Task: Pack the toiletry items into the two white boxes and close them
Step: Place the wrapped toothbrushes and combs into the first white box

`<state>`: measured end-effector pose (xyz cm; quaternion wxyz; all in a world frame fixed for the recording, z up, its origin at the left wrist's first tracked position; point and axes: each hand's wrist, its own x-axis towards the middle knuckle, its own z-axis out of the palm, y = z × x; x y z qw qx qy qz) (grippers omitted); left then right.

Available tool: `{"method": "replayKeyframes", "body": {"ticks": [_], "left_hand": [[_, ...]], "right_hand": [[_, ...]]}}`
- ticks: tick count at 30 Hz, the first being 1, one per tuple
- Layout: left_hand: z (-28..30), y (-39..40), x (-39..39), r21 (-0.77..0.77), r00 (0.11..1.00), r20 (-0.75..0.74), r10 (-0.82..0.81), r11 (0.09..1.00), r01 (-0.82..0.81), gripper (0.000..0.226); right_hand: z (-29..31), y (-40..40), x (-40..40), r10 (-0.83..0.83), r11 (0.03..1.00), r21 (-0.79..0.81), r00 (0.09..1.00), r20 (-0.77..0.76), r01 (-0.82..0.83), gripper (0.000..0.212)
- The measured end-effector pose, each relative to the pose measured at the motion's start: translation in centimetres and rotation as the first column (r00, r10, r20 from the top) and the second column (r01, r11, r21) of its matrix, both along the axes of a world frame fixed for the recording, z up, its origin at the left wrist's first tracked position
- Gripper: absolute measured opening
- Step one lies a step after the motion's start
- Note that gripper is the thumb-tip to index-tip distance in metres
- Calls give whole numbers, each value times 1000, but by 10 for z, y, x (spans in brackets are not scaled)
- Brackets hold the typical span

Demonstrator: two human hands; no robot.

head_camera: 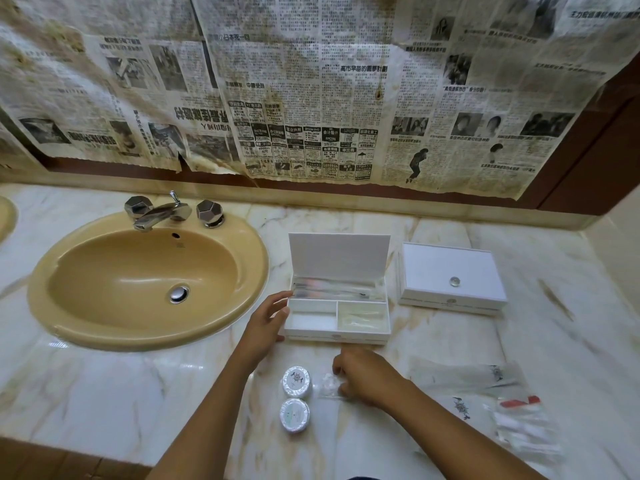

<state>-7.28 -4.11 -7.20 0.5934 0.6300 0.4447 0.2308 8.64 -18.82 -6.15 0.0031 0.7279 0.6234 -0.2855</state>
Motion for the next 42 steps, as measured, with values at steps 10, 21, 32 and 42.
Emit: {"method": "replayKeyframes", "body": {"ticks": [10, 21, 32, 42], "left_hand": [[0, 0, 0, -6, 1000, 4, 1, 1000, -1, 26], [-3, 1, -1, 10, 1000, -1, -12, 1000, 12, 26], [-1, 1, -1, 1, 1000, 4, -6, 1000, 6, 25], [0, 1, -1, -9, 1000, -2, -8, 1000, 8, 25]], "right_hand": [[-1, 1, -1, -44, 998, 35, 999, -18, 45, 20], [4, 4, -1, -125, 990, 53, 988, -88, 130, 15], [36, 16, -4, -106, 916, 353, 963, -247, 191, 16], [37, 26, 32, -328, 835, 440, 941, -81, 329, 21]]}}
